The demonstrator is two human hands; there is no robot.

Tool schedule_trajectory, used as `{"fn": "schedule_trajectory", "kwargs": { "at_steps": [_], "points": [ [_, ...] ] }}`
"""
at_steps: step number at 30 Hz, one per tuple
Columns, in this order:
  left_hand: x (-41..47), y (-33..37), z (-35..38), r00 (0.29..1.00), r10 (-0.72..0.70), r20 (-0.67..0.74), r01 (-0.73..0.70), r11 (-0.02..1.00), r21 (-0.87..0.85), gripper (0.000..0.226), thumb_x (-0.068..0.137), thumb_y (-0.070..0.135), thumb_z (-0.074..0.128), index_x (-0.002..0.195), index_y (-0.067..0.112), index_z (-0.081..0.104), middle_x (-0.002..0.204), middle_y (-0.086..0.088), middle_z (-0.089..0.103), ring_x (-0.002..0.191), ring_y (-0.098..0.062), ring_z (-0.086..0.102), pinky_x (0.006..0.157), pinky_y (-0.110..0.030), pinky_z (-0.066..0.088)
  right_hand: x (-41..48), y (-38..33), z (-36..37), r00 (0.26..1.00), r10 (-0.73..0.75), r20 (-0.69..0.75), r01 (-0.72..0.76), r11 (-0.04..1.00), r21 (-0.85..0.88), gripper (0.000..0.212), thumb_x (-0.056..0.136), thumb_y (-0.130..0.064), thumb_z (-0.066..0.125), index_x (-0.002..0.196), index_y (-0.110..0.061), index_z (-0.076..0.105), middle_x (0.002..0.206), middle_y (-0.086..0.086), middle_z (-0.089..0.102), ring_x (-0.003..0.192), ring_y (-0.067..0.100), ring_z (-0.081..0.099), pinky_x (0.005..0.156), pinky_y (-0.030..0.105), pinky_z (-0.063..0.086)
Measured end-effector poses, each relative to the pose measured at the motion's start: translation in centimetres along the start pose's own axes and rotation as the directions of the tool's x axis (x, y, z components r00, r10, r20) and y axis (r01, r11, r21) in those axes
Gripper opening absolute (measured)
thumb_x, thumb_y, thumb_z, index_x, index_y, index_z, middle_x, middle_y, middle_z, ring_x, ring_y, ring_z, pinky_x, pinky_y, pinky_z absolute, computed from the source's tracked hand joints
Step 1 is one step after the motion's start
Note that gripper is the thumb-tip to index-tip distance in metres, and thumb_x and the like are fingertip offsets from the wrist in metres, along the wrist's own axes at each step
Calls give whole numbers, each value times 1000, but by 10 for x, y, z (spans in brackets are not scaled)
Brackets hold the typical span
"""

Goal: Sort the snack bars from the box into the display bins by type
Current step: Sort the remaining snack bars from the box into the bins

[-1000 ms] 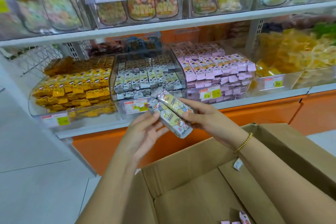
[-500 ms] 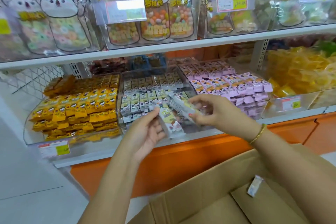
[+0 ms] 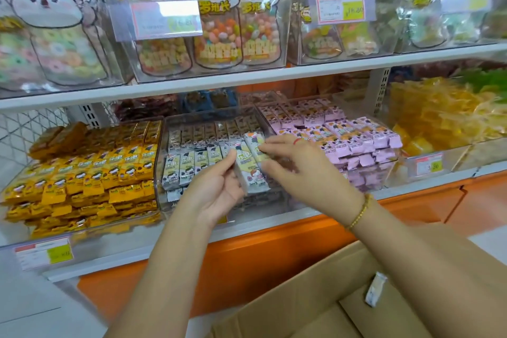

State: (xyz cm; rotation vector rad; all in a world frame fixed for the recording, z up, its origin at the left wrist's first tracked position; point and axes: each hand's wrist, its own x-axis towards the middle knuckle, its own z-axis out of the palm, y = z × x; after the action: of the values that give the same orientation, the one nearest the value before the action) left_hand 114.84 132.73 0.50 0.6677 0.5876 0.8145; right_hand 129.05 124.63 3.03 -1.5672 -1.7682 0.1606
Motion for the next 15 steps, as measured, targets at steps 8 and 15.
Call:
{"fn": "schedule_trajectory", "kwargs": {
  "at_steps": [8,15],
  "points": [
    [25,-2,31,958,262,-114,-181,866,466,27,101,21,44,105,1,61,100,-14,67,96,-26,66,87,-34,55,13,11,35,928,178,-327,-220,970,-99,48,86,-24,62,132,-17,53,138,7,41,122,24,39,97,29,36],
    [54,-7,-20,931,237,279,-146,-459,877,50,102,27,35,149,11,26,156,-9,23,145,-23,16,117,-33,7,51,43,78,994,57,-97,-109,712,-693,32,66,-13,75,97,-9,72,107,20,67,94,32,60,76,37,42]
  ]
}}
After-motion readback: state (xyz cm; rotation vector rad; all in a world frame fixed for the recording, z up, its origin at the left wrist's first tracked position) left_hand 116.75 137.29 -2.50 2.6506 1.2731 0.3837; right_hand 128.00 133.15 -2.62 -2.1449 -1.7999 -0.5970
